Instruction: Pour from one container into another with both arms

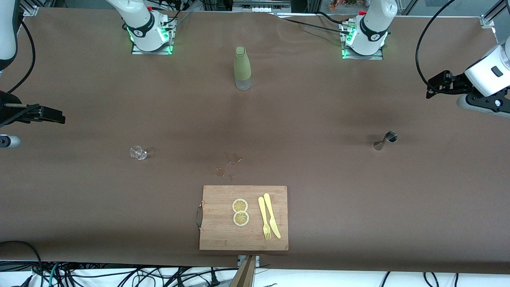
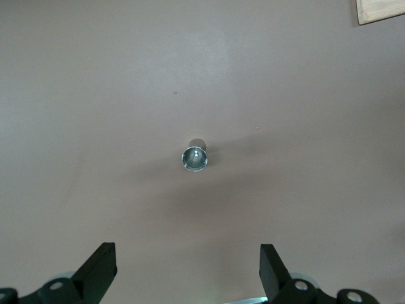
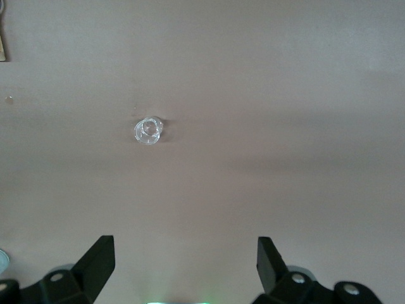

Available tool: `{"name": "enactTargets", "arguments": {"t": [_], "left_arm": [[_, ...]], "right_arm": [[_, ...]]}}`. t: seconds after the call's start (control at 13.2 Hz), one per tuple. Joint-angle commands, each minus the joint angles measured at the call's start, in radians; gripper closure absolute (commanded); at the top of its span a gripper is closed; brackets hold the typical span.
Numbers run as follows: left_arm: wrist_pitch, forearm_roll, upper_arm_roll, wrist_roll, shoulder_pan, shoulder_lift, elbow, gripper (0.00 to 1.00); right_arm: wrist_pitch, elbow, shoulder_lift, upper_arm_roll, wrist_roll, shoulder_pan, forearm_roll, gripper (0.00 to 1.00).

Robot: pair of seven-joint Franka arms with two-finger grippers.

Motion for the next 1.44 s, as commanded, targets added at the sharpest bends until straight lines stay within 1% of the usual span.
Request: {"name": "enactTargets", "arguments": {"t": [0.0, 0.23, 0.45, 0.68, 0.76, 1.06, 1.36], "left_arm": [[-0.005, -0.034, -0.004, 0.000, 0.020, -0.017, -0.019, 0.00], [-0.005, -0.035, -0.004, 0.008, 0.035, -0.004, -0.015, 0.00], [0.001, -0.051, -0.004, 0.121, 0.057, 0.019, -0.008, 0.00], [0.007, -0.080, -0.001, 0.322, 0.096, 0.048, -0.008, 0.00], [0.015, -0.107, 0.004, 0.383, 0.109, 0.057, -0.011, 0.00], [0.019, -0.164, 0.044, 0.659, 0.161, 0.111, -0.019, 0.00], [0.021, -0.238, 0.058, 0.869, 0.222, 0.170, -0.021, 0.00]], "right_arm": [[-0.002, -0.006, -0.021, 0.003, 0.006, 0.001, -0.009, 0.00], [-0.005, -0.005, -0.029, 0.003, 0.004, 0.001, -0.011, 0.00], [-0.017, -0.003, -0.041, 0.002, 0.003, 0.001, -0.014, 0.00], [-0.022, -0.003, -0.052, 0.000, 0.003, 0.001, -0.009, 0.00], [-0.030, -0.003, -0.052, -0.001, 0.003, 0.001, -0.009, 0.00], [-0.037, -0.003, -0.052, 0.002, 0.007, 0.001, -0.006, 0.00], [-0.031, -0.006, -0.037, 0.008, 0.007, 0.001, -0.002, 0.00]]}}
